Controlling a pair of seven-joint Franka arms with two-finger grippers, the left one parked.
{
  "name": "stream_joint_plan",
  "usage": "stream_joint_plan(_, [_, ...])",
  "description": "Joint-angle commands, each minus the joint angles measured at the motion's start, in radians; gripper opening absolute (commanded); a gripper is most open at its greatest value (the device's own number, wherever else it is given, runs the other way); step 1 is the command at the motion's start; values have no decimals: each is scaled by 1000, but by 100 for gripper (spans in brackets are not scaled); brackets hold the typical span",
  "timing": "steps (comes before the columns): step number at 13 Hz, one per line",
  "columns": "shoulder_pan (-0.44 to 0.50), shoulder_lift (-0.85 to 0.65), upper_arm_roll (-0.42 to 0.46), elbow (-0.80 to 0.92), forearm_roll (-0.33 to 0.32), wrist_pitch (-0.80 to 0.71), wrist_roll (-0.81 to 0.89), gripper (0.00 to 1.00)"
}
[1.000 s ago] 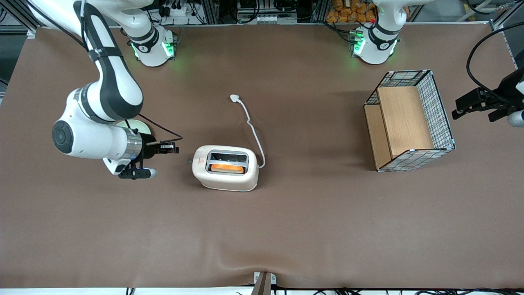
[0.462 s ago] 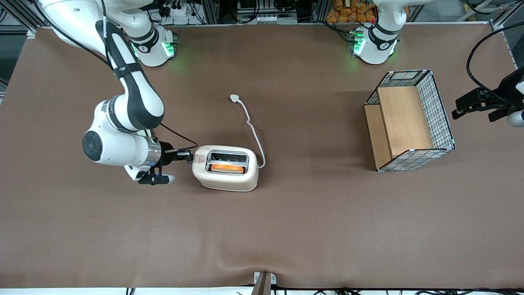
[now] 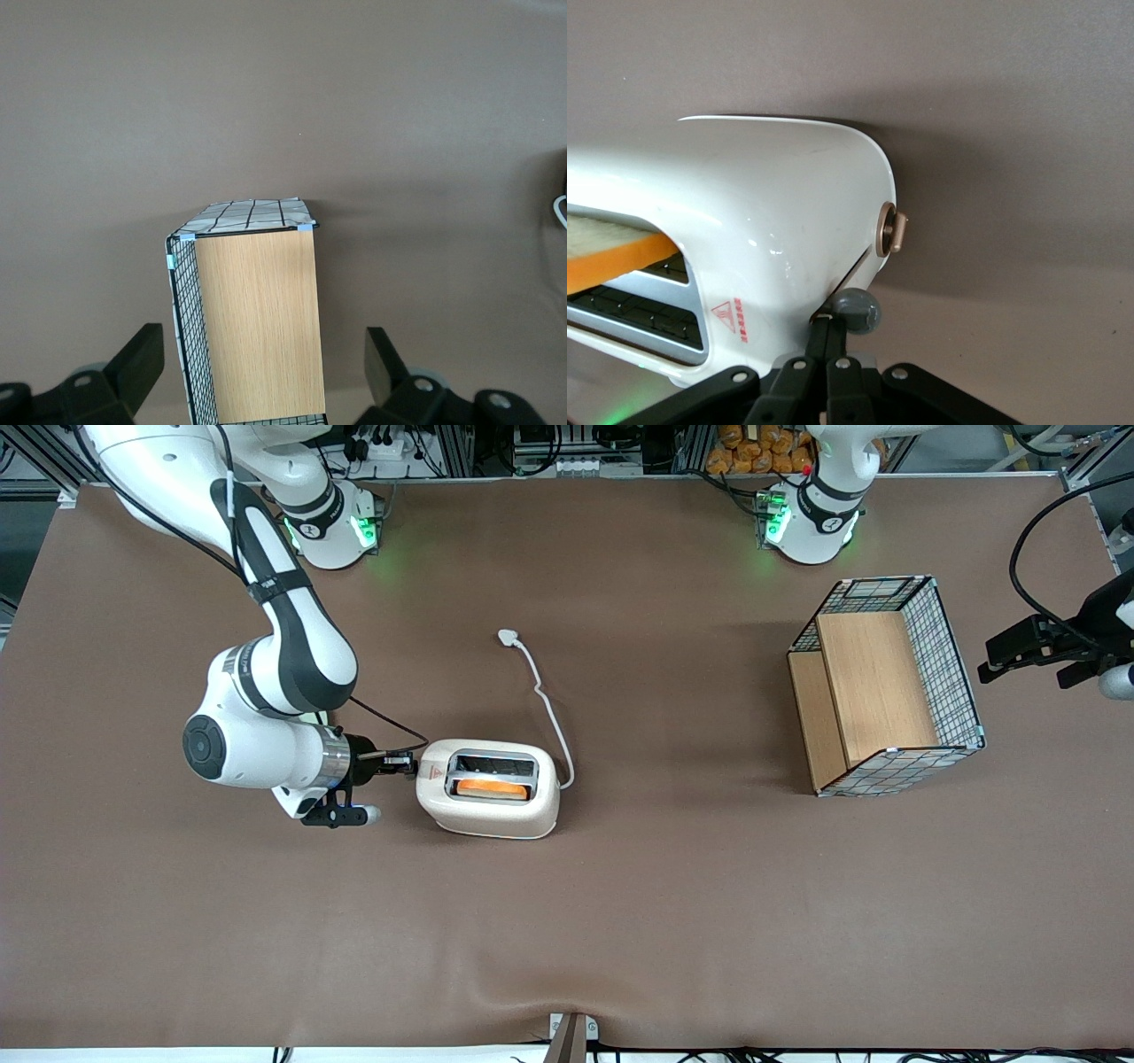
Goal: Press toaster button with right arm
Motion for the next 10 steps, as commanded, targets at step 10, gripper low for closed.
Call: stream_joint_plan(10, [-60,84,3,-3,160,35,-124,0])
